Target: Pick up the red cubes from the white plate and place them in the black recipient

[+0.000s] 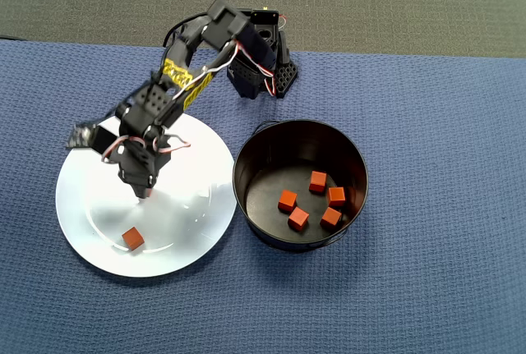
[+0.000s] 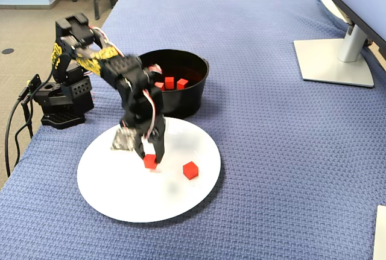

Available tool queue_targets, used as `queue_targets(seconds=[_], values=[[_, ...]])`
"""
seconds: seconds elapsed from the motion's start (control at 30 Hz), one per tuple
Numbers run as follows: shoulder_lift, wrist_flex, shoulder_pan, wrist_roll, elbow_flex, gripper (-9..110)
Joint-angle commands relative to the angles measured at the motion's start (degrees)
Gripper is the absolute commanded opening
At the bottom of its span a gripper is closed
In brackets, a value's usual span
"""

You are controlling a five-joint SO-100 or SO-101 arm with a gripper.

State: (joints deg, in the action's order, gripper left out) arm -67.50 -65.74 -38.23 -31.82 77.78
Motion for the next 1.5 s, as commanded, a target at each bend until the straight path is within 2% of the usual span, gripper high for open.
queue_targets(seconds=[0.0, 0.27, 0.63, 0.67, 0.73, 0.77, 1.27, 1.47], values=[[-13.18, -0.35, -0.53, 4.22, -0.35, 0], [-33.57, -9.05, 8.61, 11.51, 1.93, 0], [-56.34, -7.21, 33.84, 20.39, 22.32, 0], [-57.48, -7.12, 36.12, 19.51, 23.99, 3], [-59.24, -7.03, 39.99, 17.23, 26.63, 34], [-59.68, -7.03, 40.61, 16.79, 26.98, 40], [-57.04, -2.02, 23.99, 11.78, 26.02, 34], [-45.70, 0.70, 14.24, 8.96, 21.18, 31]])
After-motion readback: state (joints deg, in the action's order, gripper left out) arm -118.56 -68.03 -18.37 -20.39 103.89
